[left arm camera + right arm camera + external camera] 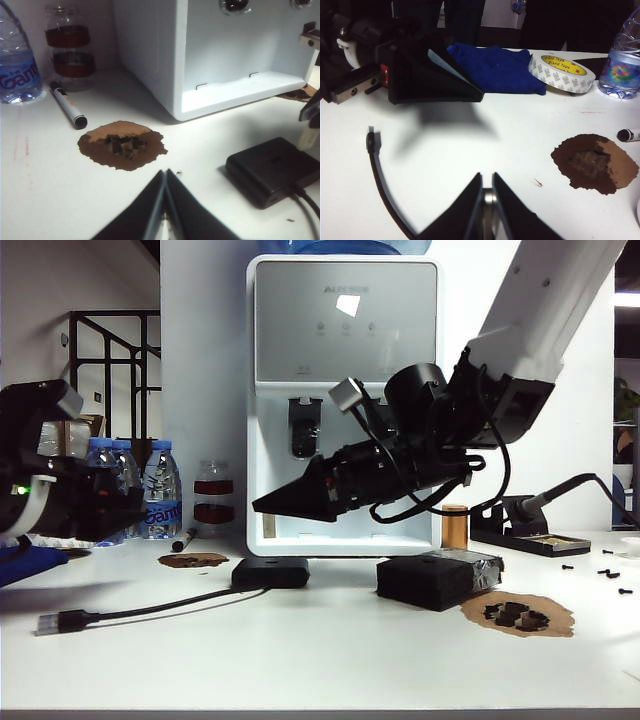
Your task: Take the USB flash drive out of the black sponge and insert it into the slot on top of the black USB adpator box.
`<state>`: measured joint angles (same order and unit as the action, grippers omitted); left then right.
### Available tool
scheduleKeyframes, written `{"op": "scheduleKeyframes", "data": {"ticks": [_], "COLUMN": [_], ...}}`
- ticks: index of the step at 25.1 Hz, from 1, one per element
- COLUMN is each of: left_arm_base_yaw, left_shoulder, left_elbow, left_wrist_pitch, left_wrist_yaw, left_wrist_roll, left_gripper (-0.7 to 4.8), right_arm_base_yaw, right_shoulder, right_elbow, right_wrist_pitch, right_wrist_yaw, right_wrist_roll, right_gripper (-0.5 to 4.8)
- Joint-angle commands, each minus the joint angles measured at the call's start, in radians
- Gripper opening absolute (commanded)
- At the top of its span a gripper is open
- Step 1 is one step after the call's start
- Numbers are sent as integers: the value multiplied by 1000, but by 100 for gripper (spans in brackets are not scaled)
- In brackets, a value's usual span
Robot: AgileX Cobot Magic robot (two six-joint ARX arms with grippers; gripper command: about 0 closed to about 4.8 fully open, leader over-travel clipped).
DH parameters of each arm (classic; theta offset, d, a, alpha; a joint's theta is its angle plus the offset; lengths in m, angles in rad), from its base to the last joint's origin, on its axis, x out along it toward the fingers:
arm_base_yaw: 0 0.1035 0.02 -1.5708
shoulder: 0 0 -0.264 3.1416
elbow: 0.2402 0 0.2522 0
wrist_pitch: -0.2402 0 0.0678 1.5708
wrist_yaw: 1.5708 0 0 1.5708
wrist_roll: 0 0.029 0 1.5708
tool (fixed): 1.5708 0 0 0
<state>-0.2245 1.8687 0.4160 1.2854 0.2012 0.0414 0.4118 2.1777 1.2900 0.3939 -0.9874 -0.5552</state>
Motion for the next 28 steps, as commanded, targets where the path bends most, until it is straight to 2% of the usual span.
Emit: {"op": "scheduleKeyframes", "data": {"ticks": [1,28], "left_arm_base_yaw": [2,2], "left_shoulder": [-4,-4], "left_elbow": [2,2], "left_wrist_pitch": [13,13], "left_wrist_yaw": [1,1], "left_wrist_roll": [-4,-3], "left_gripper": [-4,-4], "right_arm_base_yaw": [-7,-31], "right_shoulder": [18,84], "right_elbow": [0,14], "right_wrist_pitch": [32,121], "right_wrist_yaw": [-8,-23], "right_wrist_roll": [11,7], "right_gripper": [-2,-2]}}
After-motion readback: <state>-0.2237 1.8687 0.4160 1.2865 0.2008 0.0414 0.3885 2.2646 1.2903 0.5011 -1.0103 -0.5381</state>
